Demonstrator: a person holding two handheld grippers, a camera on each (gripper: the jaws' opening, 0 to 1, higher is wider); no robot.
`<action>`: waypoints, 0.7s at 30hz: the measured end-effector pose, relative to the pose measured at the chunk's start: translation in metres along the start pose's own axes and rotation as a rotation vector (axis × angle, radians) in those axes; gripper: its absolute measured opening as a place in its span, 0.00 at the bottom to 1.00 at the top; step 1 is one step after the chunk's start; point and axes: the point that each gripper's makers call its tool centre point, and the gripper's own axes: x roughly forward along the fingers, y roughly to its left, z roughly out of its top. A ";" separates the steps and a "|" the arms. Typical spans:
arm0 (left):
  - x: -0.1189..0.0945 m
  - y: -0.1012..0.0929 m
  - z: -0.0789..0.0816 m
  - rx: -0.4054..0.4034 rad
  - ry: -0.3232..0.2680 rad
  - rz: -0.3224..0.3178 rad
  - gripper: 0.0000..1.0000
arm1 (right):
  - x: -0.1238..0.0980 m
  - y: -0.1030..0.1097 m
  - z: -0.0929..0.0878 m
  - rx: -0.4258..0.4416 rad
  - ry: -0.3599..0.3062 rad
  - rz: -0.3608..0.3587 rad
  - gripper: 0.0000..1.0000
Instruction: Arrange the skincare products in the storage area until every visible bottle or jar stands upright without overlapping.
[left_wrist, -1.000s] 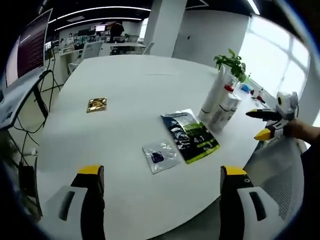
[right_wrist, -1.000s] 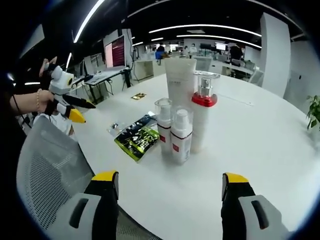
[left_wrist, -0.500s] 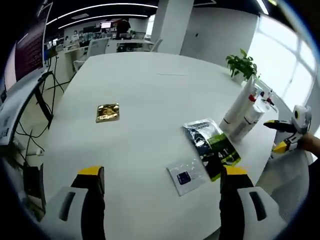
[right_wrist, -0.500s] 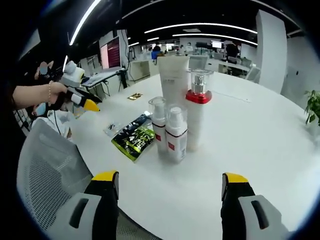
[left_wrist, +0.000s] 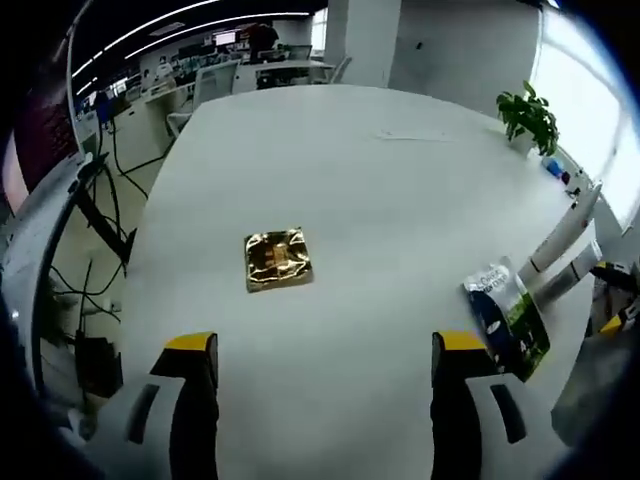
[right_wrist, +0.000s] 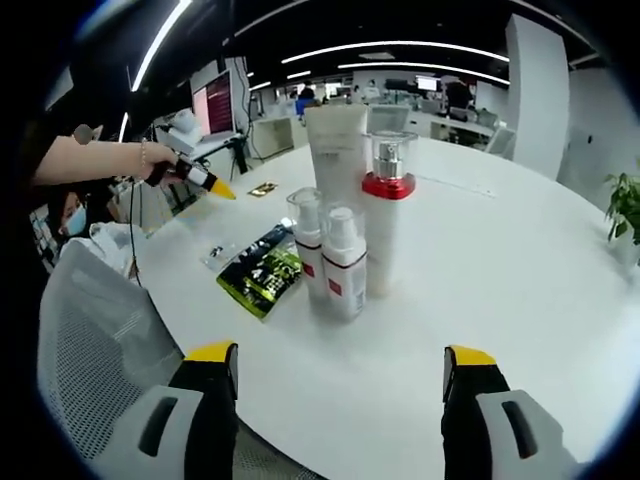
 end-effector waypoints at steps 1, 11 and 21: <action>0.005 0.003 0.003 -0.006 0.008 0.005 0.76 | 0.000 0.000 0.000 0.001 0.002 -0.002 0.90; 0.033 0.027 0.020 -0.077 0.042 0.062 0.66 | 0.002 -0.005 -0.004 0.009 0.024 -0.023 0.89; 0.048 0.038 0.022 -0.179 0.039 0.123 0.56 | 0.002 -0.009 -0.007 0.024 0.040 -0.039 0.88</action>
